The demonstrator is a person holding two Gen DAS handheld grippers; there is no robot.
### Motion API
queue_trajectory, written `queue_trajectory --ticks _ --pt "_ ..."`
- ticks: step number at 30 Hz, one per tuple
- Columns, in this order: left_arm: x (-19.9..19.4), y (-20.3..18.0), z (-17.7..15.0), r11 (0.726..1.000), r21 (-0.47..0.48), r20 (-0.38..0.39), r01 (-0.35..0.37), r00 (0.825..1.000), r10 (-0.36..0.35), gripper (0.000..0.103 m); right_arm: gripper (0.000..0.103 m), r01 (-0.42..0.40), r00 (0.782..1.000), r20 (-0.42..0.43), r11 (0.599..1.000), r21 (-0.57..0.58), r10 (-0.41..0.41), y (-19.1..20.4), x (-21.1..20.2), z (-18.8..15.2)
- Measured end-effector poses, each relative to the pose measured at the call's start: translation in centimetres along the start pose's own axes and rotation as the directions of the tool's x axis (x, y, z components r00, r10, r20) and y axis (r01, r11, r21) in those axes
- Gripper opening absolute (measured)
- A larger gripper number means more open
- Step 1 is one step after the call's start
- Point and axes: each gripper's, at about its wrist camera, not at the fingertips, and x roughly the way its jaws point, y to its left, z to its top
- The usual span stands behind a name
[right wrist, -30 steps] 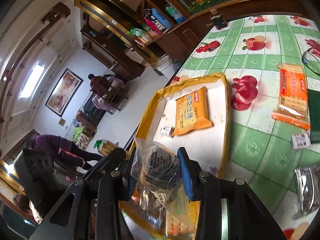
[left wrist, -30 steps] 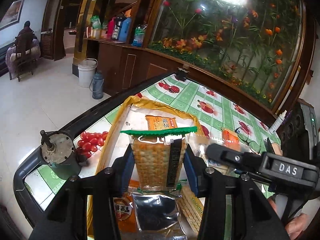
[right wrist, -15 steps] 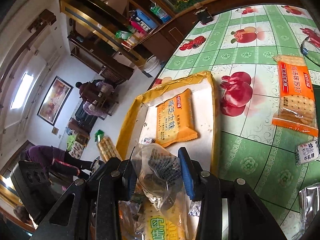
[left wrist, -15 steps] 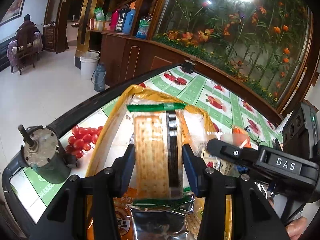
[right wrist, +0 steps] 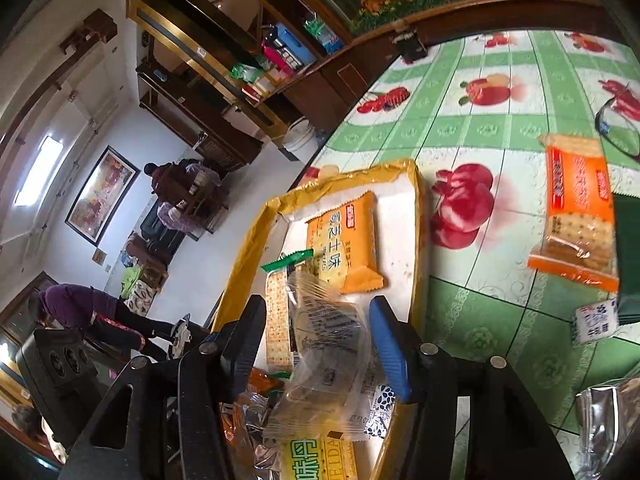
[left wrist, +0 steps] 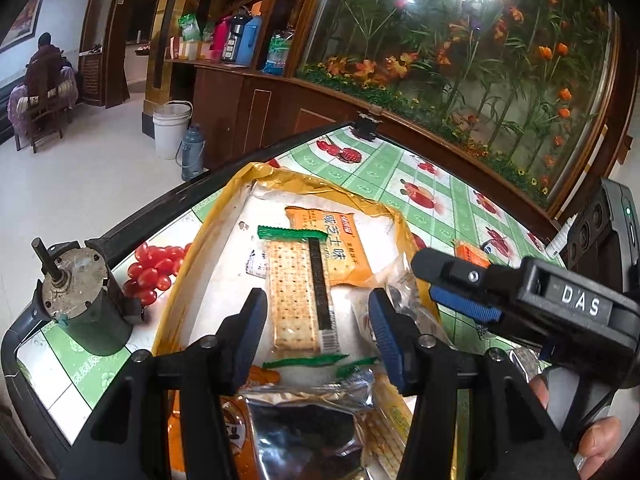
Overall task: Organize snacks
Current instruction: 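Lower the cracker packet and clear bag into the tray and open both grippers, then grasp another silver foil packet on the table with the left gripper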
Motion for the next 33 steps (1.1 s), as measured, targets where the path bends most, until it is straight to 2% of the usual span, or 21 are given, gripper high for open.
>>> queue_trajectory --ticks 6,14,19,25,31,33 --pt "-1.0 -1.2 -0.3 0.999 0.032 0.003 0.013 1.000 -0.014 0.053 0.058 -0.031 0.999 0.011 0.999 0.022 0.031 -0.2 -1.3 0.1" --pt "-2.4 -2.6 -0.5 0.997 0.074 0.010 0.035 0.999 -0.035 0.059 0.058 -0.030 1.000 0.010 0.998 0.050 0.030 -1.2 -3.1 0.2" --pt "-3.0 -3.4 -0.8 0.994 0.098 0.002 0.053 0.999 -0.054 0.059 0.058 -0.018 1.000 0.010 0.997 0.070 0.017 -3.0 -4.6 0.3" --pt "-3.9 -5.3 -1.5 0.982 0.160 -0.011 0.104 0.995 -0.103 0.060 0.058 0.091 0.996 0.008 0.994 0.066 -0.092 -6.9 -7.7 -0.3" --pt "-4.2 -8.3 -2.7 0.958 0.243 -0.045 0.154 0.988 -0.148 0.062 0.058 0.229 0.974 -0.025 0.970 0.079 -0.227 -11.5 -10.0 -0.9" --pt "-4.1 -9.2 -3.1 0.949 0.263 -0.062 0.176 0.984 -0.166 0.067 0.058 0.246 0.969 -0.039 0.967 0.070 -0.243 -12.1 -10.2 -1.2"
